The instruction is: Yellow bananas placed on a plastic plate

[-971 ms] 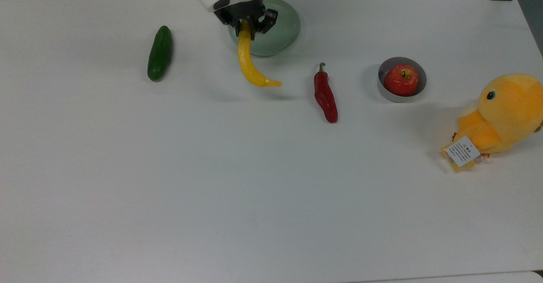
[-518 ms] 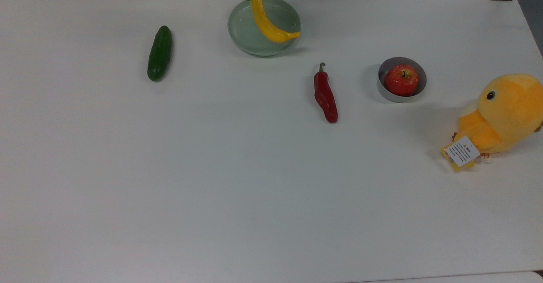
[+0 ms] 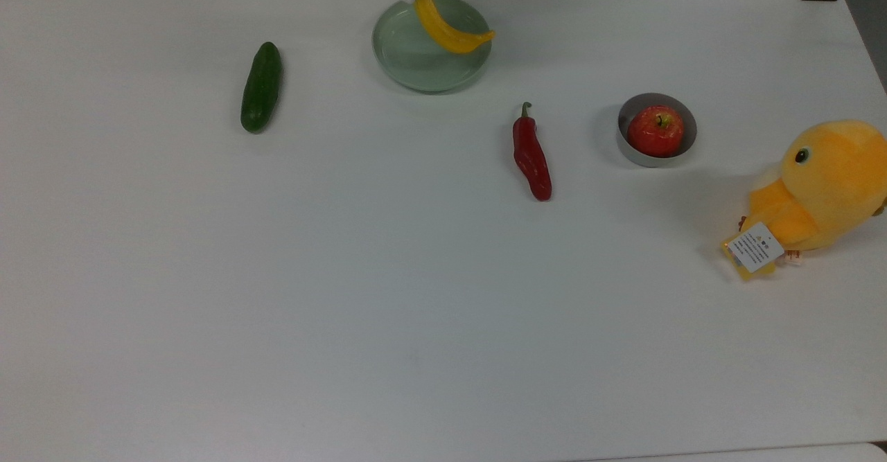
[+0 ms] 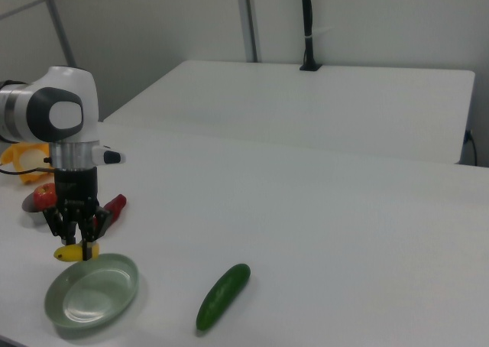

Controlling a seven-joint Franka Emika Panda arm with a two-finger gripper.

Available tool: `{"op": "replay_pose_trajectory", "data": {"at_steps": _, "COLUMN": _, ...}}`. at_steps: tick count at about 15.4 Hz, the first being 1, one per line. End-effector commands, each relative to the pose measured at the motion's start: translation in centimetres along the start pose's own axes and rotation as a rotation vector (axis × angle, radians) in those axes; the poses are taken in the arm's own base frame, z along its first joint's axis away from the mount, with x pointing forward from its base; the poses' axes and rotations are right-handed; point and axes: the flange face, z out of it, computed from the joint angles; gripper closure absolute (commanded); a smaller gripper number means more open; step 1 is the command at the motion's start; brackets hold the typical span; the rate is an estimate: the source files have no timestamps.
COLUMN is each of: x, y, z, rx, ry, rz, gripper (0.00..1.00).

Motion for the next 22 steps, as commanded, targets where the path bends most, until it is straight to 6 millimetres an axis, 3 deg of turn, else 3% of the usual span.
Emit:
{"op": "replay_pose_trajectory", "data": {"at_steps": 1, "x": 0.5, "y": 0.1, "z": 1.0, "rx": 0.01, "ry": -0.03, "rz": -0.035, "gripper": 0.4}}
{"op": "replay_pose_trajectory", "data": {"at_steps": 2, "x": 0.7, "y": 0.1, "z": 1.0, "rx": 0.006, "ry": -0.026, "rz": -0.045, "gripper": 0.24}}
{"op": "replay_pose_trajectory", "data": {"at_steps": 4, "x": 0.8, "y": 0.2, "z": 0.9, "rx": 0.005, "ry": -0.021, "rz": -0.065, "gripper": 0.13}}
{"op": "replay_pose_trajectory", "data": {"at_steps": 7, "x": 0.8, "y": 0.4, "z": 0.8, "rx": -0.001, "ry": -0.021, "rz": -0.075, "gripper": 0.07}}
{"op": "replay_pose_trajectory", "data": {"at_steps": 9, "x": 0.8, "y": 0.6, "z": -0.2, "rx": -0.008, "ry": 0.0, "rz": -0.073, "gripper": 0.0}}
{"op": "replay_pose_trajectory", "data": {"at_steps": 13, "x": 0.8, "y": 2.3, "z": -4.4, "rx": -0.01, "ry": 0.09, "rz": -0.025, "gripper": 0.0}}
{"op": "replay_pose_trajectory", "data": {"at_steps": 18, "x": 1.9, "y": 7.9, "z": -11.2, "rx": 0.006, "ry": 0.229, "rz": 0.112, "gripper": 0.0}}
{"op": "replay_pose_trajectory", "data": {"at_steps": 20, "x": 3.0, "y": 10.1, "z": -13.2, "rx": 0.017, "ry": 0.295, "rz": 0.228, "gripper": 0.0}}
{"op": "replay_pose_trajectory", "data": {"at_steps": 22, "x": 3.8, "y": 11.1, "z": -14.2, "rx": 0.02, "ry": 0.392, "rz": 0.32, "gripper": 0.0}}
